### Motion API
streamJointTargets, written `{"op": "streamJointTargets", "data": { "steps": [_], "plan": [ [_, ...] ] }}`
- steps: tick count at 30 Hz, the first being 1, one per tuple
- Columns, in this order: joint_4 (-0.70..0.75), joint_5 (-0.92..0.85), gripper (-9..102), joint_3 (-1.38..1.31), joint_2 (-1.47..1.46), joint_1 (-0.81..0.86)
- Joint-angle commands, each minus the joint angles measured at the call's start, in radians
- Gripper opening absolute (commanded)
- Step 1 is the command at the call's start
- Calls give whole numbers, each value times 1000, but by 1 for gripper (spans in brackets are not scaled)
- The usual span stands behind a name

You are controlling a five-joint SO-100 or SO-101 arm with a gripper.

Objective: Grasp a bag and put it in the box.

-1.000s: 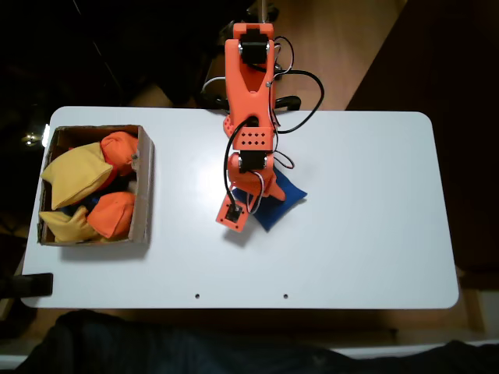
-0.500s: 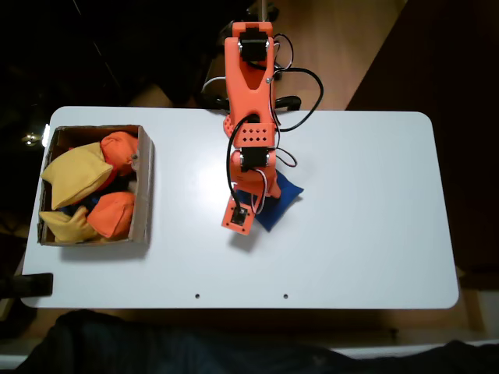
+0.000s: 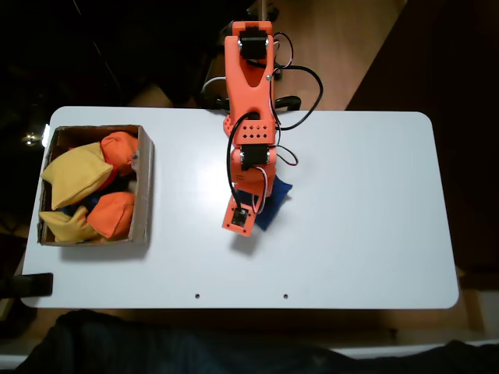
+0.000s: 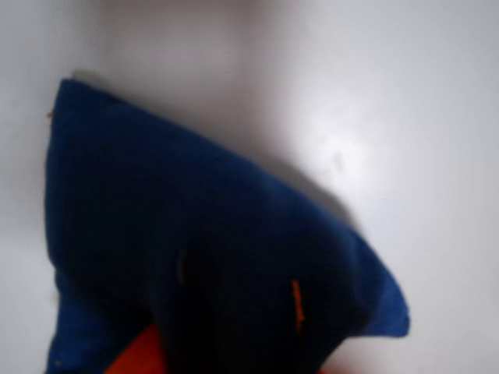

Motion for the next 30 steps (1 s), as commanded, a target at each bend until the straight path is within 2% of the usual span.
{"op": "streamJointTargets", "data": {
  "steps": [1, 13, 30],
  "plan": [
    [8, 8, 9, -2, 6, 34],
    [8, 60, 0, -17, 78, 49],
    [12, 181, 0, -61, 229, 86]
  ]
}}
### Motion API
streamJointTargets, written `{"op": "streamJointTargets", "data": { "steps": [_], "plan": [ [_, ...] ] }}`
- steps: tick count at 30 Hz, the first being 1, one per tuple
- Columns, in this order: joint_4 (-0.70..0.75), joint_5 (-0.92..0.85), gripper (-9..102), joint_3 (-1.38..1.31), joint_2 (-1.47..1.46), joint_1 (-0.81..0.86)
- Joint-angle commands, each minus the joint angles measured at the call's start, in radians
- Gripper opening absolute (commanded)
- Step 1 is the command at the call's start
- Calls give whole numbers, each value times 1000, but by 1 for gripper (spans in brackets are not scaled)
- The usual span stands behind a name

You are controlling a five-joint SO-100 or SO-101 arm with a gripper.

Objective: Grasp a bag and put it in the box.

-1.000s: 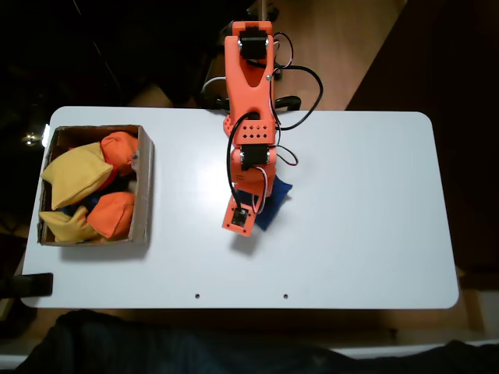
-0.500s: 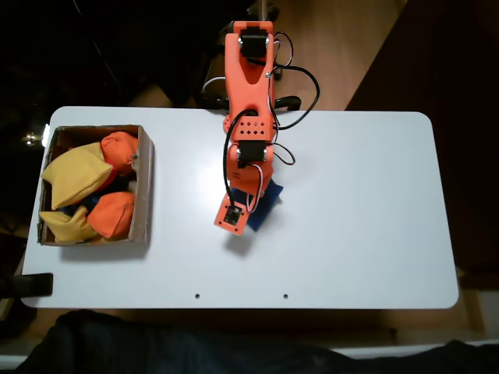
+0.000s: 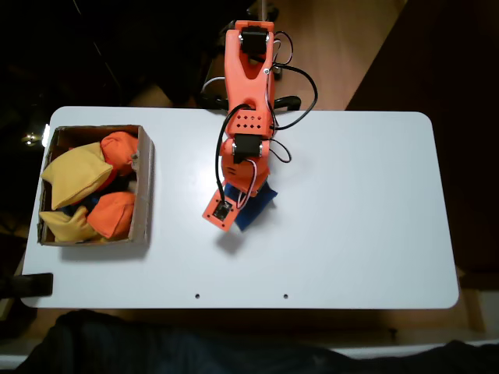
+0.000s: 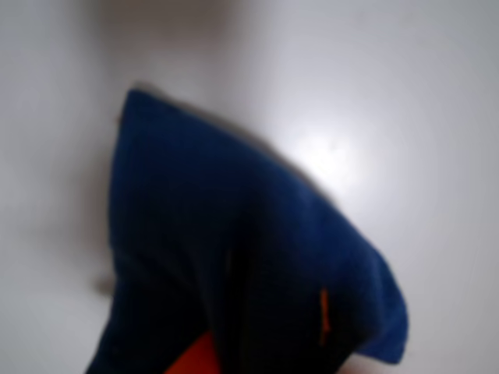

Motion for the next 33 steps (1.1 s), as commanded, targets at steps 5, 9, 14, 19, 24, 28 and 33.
{"op": "streamJointTargets", "data": {
  "steps": [5, 9, 14, 19, 24, 28, 33],
  "plan": [
    [15, 43, 0, -83, 101, 31],
    [17, 69, 0, -98, 147, 44],
    [18, 118, 0, -126, 209, 67],
    [18, 176, 0, -143, 285, 84],
    [20, 255, 0, -160, 356, 98],
    [28, 311, 0, -189, 399, 112],
    [35, 354, 0, -244, 440, 130]
  ]
}}
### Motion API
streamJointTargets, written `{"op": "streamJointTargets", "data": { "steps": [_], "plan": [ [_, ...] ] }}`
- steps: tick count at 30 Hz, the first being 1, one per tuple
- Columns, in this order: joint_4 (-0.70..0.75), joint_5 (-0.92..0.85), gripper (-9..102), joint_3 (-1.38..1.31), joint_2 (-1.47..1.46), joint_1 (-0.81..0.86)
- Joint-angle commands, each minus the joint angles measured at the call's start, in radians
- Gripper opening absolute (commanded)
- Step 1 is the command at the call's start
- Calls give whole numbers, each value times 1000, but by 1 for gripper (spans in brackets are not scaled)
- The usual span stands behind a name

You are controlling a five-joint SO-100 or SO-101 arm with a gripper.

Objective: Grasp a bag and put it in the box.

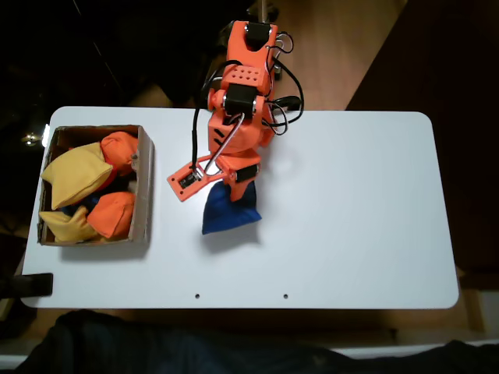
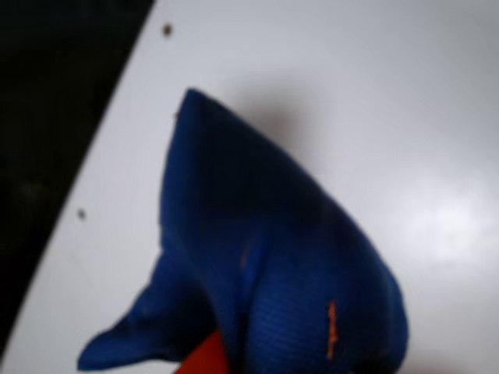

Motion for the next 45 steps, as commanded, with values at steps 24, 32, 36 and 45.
{"op": "streamJointTargets", "data": {
  "steps": [24, 32, 36, 45],
  "plan": [
    [-17, 78, 0, -511, 140, 298],
    [-87, 98, 0, -546, 132, 449],
    [-143, 100, 0, -546, 121, 523],
    [-314, 112, 0, -551, 23, 701]
  ]
}}
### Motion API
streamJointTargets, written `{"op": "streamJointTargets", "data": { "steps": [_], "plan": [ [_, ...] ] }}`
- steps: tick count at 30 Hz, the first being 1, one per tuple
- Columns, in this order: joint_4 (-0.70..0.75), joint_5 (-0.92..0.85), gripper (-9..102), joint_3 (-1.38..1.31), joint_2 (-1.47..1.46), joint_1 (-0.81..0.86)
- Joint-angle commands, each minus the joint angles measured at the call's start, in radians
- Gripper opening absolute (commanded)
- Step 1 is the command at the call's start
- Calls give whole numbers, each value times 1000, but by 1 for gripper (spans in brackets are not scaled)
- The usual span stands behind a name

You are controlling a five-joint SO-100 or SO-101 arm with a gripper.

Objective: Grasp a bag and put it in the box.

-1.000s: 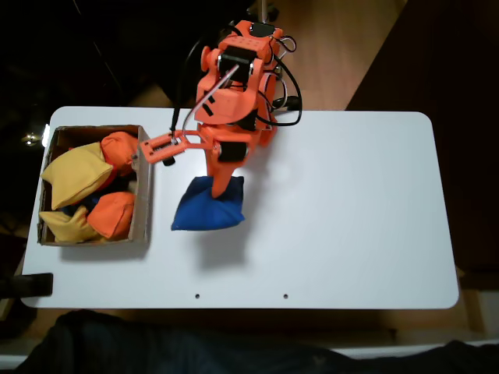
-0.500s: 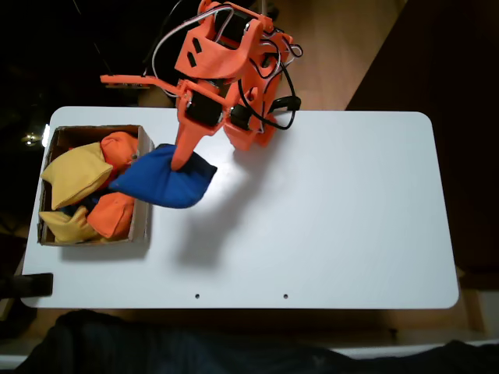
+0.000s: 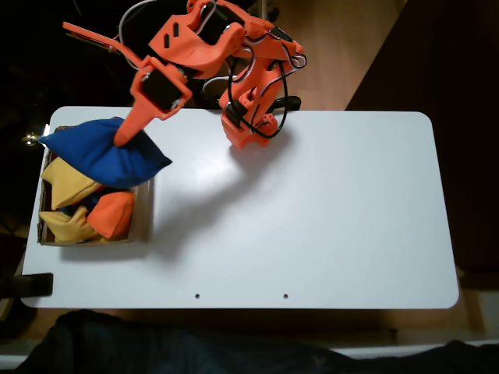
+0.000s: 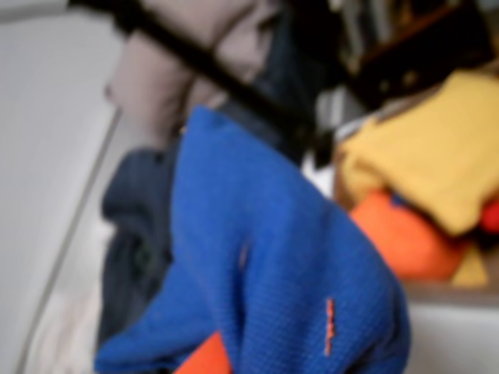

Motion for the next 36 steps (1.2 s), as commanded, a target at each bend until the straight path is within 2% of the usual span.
{"op": "streamJointTargets", "data": {
  "steps": [1, 12, 36],
  "plan": [
    [-91, 8, 0, -101, -25, 69],
    [-233, 35, 0, -137, -199, 232],
    [-396, 34, 0, -153, -449, 333]
  ]
}}
